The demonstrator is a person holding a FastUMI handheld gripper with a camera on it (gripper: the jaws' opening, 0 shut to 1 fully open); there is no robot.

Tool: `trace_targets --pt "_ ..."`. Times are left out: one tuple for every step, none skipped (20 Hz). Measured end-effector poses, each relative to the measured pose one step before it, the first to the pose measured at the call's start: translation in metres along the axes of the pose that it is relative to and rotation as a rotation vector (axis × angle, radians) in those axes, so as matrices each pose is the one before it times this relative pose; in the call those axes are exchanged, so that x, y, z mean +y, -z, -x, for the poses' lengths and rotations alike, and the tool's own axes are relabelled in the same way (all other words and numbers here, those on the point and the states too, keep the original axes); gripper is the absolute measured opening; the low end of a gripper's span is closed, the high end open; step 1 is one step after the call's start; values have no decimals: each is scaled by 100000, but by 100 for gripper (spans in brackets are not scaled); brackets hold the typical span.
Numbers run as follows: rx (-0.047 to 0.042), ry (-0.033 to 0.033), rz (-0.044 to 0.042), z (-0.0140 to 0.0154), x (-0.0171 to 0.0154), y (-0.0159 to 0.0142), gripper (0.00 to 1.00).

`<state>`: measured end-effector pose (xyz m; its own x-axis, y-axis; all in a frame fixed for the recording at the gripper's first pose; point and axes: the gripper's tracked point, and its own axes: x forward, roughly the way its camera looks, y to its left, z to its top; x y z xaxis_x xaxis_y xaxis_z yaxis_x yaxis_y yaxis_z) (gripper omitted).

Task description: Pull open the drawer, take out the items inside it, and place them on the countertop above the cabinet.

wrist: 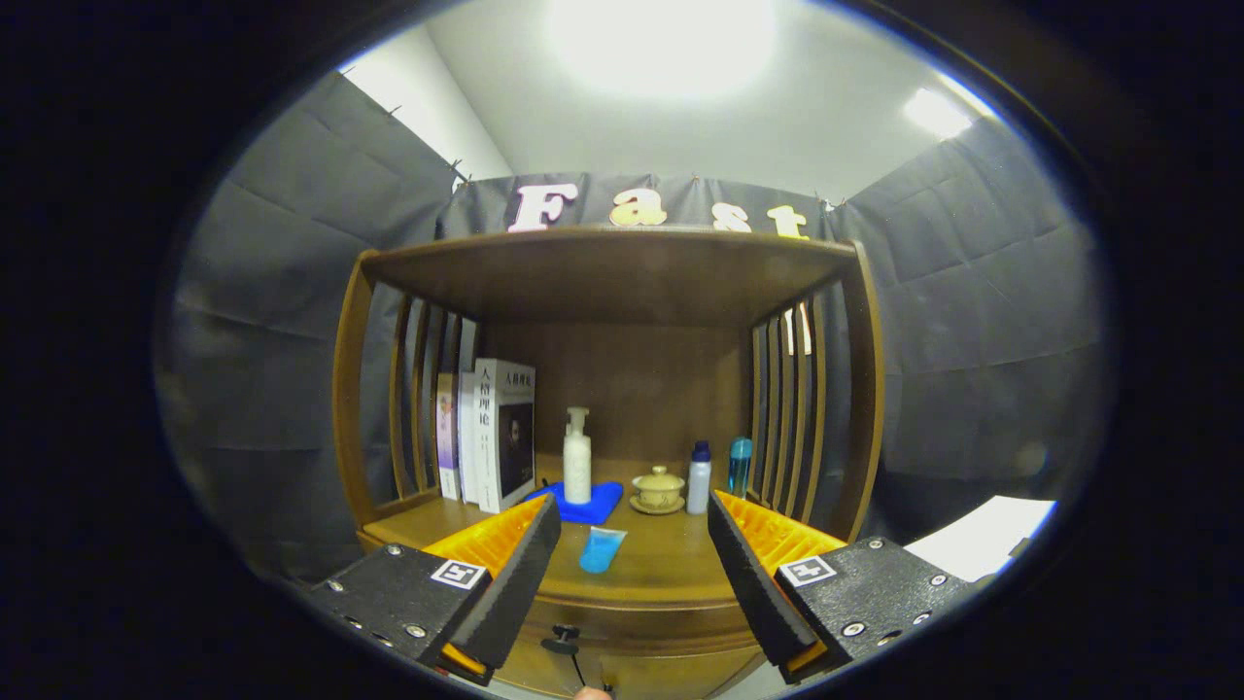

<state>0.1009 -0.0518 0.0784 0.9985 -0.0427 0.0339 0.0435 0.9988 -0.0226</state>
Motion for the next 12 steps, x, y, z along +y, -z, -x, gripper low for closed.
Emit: trace_targets --pt "-1407 -423 354 8 6 -973 94" --pt "347 1733 1443 -62 -593 -658 94" --pt "886 1730 781 2 -603 -207 94" --pt "1183 458 160 -174 -134 -140 94" --pt "1432 1295 -304 -170 -373 -91 94" --pt "512 1130 -789 -27 -371 2 94" --pt "340 1031 -1197 -80 -416 -154 94" --pt "519 780 -1882 24 -287 200 94" --pt "578 345 -2290 137 -264 87 94" --pt "543 28 -2733 345 -131 139 94" --pt "-592 -308 -2366 157 -32 -86 94" --pt "-911 1145 -1329 -38 -30 -202 94"
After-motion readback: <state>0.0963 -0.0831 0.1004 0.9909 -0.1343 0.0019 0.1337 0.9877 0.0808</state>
